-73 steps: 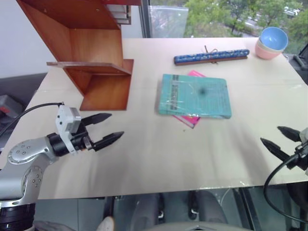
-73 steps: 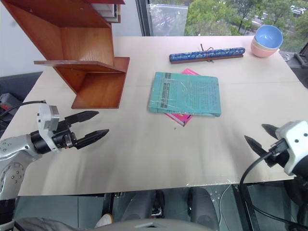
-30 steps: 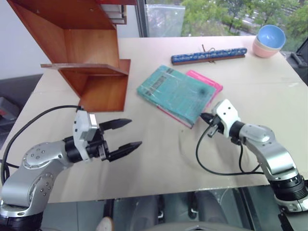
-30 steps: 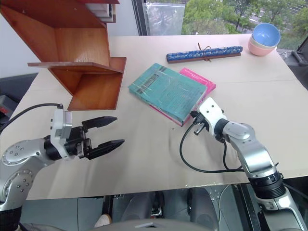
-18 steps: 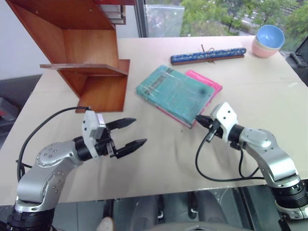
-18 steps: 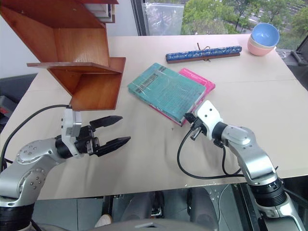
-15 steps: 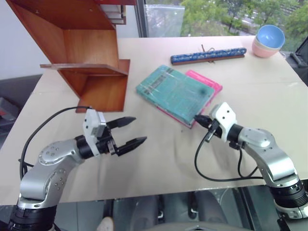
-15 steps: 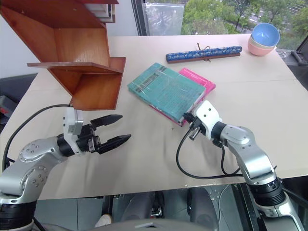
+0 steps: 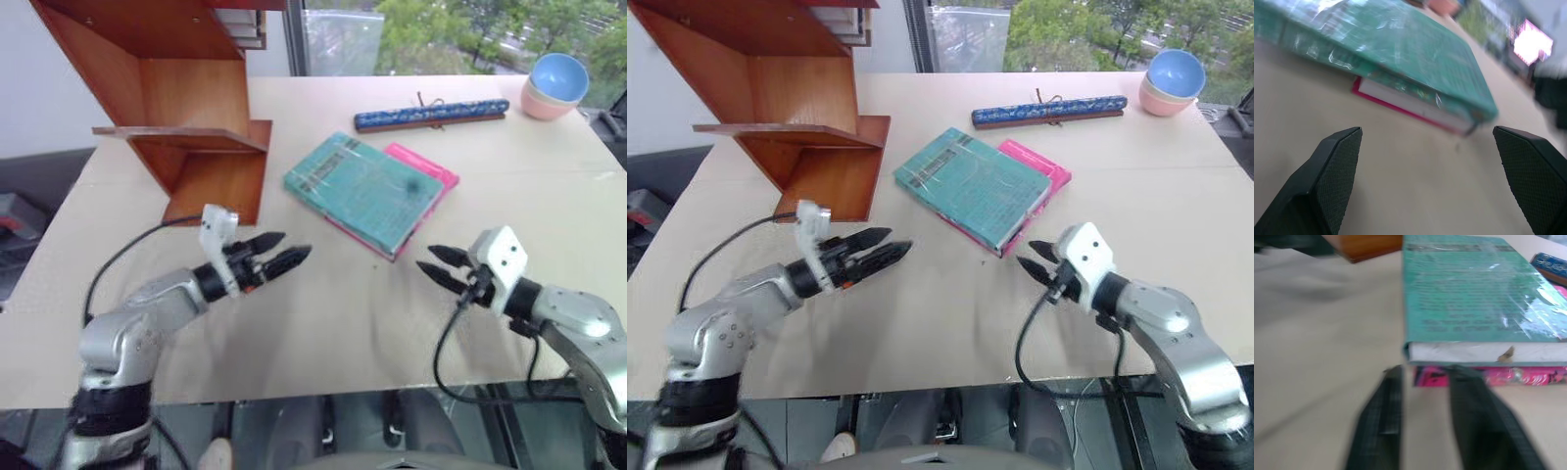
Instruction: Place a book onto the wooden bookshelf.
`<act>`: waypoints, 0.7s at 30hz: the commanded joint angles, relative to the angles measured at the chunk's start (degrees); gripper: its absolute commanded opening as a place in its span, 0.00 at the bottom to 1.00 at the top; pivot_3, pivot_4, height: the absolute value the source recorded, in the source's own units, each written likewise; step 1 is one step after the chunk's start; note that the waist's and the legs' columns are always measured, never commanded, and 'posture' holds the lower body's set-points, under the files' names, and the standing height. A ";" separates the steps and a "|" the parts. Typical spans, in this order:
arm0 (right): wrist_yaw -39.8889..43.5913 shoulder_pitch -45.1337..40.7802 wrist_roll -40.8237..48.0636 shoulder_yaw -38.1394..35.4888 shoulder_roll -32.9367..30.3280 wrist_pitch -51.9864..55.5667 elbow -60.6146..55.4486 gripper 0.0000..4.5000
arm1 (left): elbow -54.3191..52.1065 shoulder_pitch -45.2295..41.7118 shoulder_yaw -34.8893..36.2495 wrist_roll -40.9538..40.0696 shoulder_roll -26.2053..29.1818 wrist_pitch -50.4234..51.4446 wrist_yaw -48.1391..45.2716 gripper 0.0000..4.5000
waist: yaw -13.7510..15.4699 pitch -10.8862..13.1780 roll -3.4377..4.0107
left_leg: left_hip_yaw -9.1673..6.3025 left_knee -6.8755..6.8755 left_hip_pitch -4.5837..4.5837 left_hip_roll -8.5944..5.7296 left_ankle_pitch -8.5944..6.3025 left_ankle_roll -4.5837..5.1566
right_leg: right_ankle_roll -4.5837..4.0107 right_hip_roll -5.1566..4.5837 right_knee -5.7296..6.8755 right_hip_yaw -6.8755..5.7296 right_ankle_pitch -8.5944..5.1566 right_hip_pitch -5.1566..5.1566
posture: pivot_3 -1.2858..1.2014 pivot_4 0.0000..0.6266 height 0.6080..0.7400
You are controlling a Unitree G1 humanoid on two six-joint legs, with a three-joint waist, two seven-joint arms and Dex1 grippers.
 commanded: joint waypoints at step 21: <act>-12.43 9.26 21.70 -18.36 -9.79 4.26 -16.77 0.83 | 23.17 -19.02 12.41 -10.74 -23.19 -5.48 28.08 1.00 | 0.09 -0.13 -0.39 | -0.03 0.06 0.04 -0.04 0.00 0.02 | -0.03 0.02 -0.01 -0.01 0.02 0.12 | 0.52 0.24 0.98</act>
